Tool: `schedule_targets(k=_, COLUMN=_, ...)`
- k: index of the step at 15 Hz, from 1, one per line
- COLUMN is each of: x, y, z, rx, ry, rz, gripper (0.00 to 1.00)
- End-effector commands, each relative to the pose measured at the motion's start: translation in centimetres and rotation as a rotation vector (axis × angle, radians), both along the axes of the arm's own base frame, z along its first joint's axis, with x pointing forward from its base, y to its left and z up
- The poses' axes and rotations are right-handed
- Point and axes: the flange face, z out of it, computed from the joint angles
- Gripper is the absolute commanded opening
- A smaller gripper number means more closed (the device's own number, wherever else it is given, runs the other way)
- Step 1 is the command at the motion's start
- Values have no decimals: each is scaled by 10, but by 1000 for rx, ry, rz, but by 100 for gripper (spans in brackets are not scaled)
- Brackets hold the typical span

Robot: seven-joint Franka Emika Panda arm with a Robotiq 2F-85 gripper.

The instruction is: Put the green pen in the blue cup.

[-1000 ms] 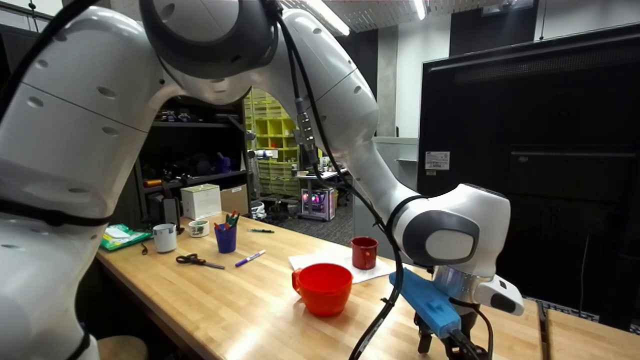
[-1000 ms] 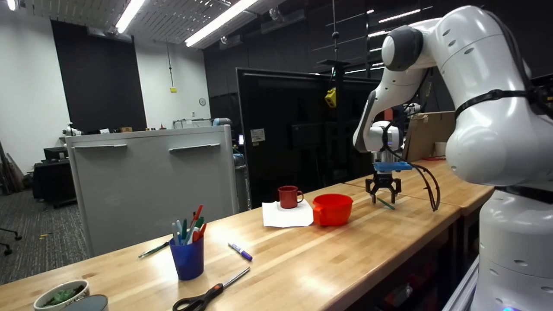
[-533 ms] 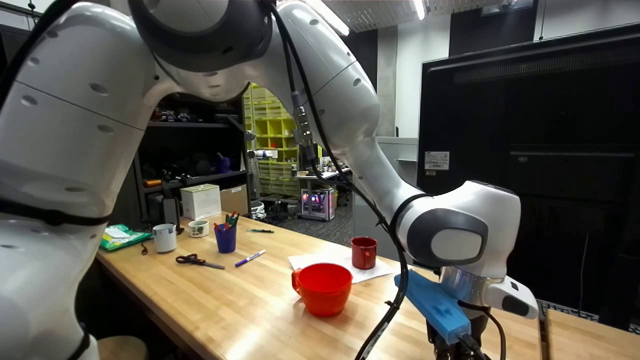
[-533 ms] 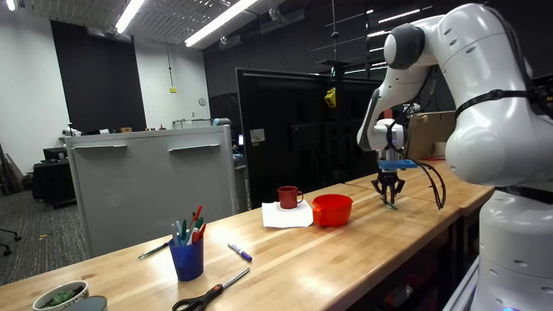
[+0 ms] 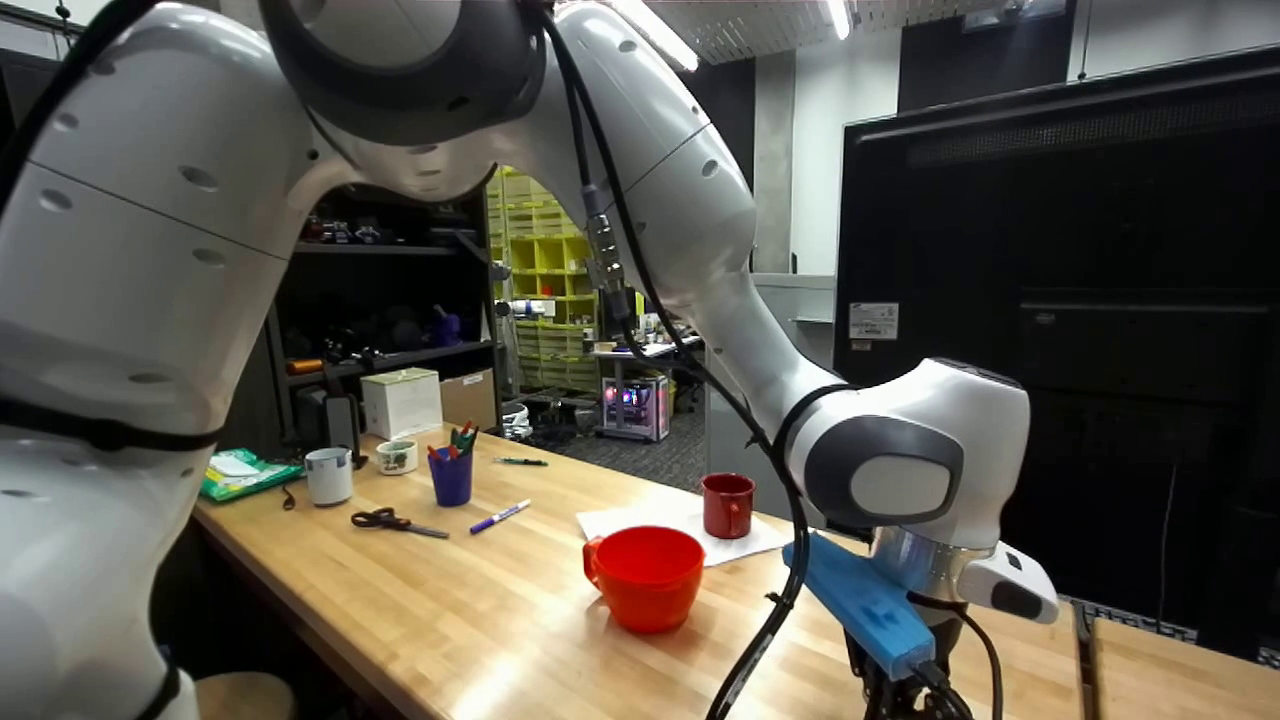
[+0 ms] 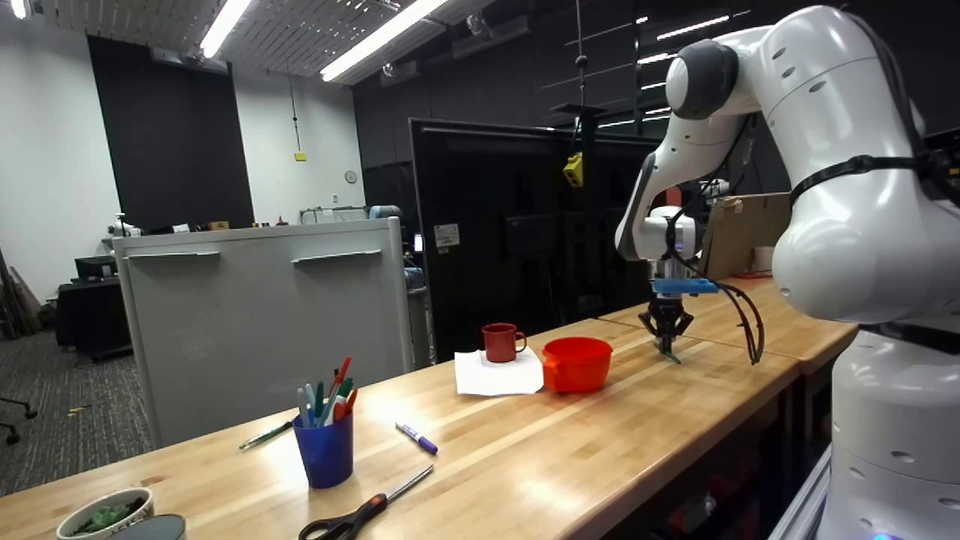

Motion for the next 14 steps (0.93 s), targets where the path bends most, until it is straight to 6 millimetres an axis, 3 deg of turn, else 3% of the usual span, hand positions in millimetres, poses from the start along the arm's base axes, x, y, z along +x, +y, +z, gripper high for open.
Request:
schedule_targets(k=1, x=17, y=29, z=26, rx=29, ry=-109, rz=79, gripper=2)
schedule_targets(k=8, x=61, y=90, z=108, rx=42, ry=-349, rz=261, gripper=2)
schedule_targets(k=9, x=68, y=73, z=86, rx=44, ry=-284, rz=219, gripper=2)
schedule_targets(k=10, x=70, y=76, z=94, rx=42, ry=-299, rz=225, gripper=9)
schedule_targets(k=14, x=68, y=73, z=85, rx=46, ry=-285, rz=218, gripper=9)
